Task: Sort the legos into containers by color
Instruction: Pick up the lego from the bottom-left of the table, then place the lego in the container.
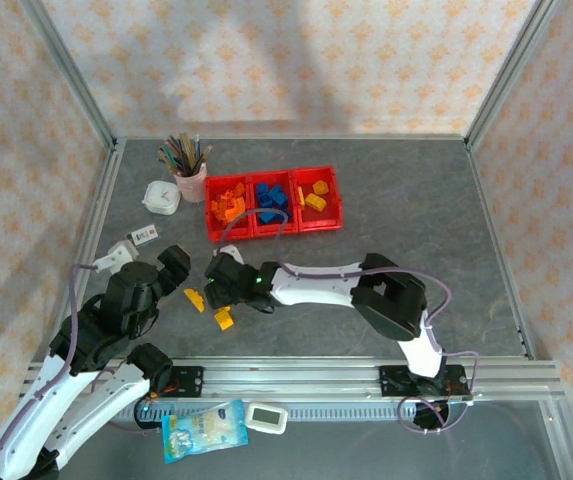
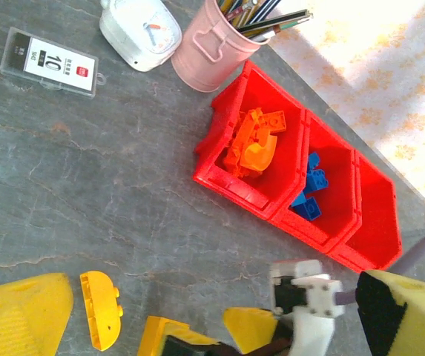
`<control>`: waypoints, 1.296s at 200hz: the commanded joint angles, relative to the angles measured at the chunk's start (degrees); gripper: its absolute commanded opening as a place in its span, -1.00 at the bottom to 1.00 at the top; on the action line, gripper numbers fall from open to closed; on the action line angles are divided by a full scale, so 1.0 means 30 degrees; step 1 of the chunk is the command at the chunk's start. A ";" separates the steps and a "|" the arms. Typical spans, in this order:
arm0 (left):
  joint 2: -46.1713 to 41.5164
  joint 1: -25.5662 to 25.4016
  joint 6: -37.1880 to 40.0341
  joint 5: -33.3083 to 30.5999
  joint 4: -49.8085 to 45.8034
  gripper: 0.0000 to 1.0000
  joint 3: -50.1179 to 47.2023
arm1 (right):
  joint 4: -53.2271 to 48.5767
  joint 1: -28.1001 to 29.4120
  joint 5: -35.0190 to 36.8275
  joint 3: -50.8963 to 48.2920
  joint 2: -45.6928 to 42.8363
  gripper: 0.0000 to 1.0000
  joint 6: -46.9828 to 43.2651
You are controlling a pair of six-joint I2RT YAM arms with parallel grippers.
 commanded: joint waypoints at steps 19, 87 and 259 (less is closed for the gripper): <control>-0.0242 0.0160 -0.0216 -0.0794 -0.0751 0.98 0.0266 | -0.0809 0.0373 0.0990 0.1900 0.1829 0.56 0.0742; -0.0052 0.0161 -0.0009 -0.0488 -0.0135 0.98 0.0021 | -0.1276 0.0410 0.1065 0.2504 0.2877 0.03 0.0626; 0.5473 0.0171 0.2714 0.4596 0.8117 0.98 -0.0111 | 0.0098 -0.9311 0.2930 -0.2092 -0.5996 -0.38 -0.1682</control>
